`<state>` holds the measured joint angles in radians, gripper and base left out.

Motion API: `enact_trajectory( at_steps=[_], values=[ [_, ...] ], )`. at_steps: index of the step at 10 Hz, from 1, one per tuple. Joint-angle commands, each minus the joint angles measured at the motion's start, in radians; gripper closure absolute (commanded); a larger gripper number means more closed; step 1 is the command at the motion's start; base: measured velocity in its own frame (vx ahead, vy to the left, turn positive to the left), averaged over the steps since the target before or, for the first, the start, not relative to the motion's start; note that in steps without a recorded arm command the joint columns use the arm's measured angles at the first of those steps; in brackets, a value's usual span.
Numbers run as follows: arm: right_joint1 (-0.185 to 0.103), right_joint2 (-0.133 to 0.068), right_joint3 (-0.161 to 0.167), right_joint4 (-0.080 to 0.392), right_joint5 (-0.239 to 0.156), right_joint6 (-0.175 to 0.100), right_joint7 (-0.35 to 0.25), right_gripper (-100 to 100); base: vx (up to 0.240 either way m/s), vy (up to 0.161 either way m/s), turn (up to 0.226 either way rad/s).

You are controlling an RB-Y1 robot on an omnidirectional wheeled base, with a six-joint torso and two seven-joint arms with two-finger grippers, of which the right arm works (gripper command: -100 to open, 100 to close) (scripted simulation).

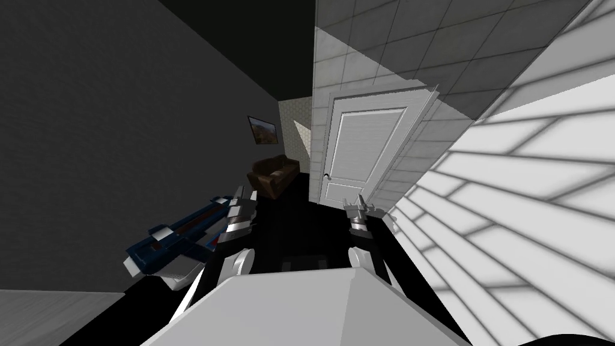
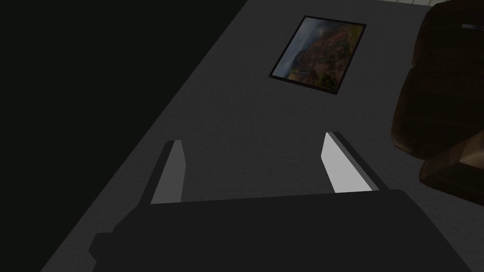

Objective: Pull the door open

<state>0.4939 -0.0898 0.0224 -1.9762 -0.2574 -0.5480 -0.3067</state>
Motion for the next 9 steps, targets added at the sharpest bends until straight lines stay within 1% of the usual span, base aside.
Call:
enact_trajectory(
  at_steps=[1,2,3,4,9],
  values=[
    [-0.007,-0.006,-0.003,0.030,-0.025,-0.012,-0.027,-100,0.088,0.003,0.107],
    [-0.009,-0.009,-0.003,0.048,-0.041,-0.021,-0.043,-100,0.093,-0.010,0.106],
    [-0.012,-0.016,-0.004,0.084,-0.073,-0.038,-0.077,-100,0.138,-0.011,0.225],
    [-0.014,-0.020,-0.004,0.102,-0.089,-0.047,-0.094,-100,0.150,-0.019,0.190],
    [-0.023,-0.037,-0.006,0.198,-0.174,-0.092,-0.182,-100,0.097,-0.021,0.111]
  ],
)
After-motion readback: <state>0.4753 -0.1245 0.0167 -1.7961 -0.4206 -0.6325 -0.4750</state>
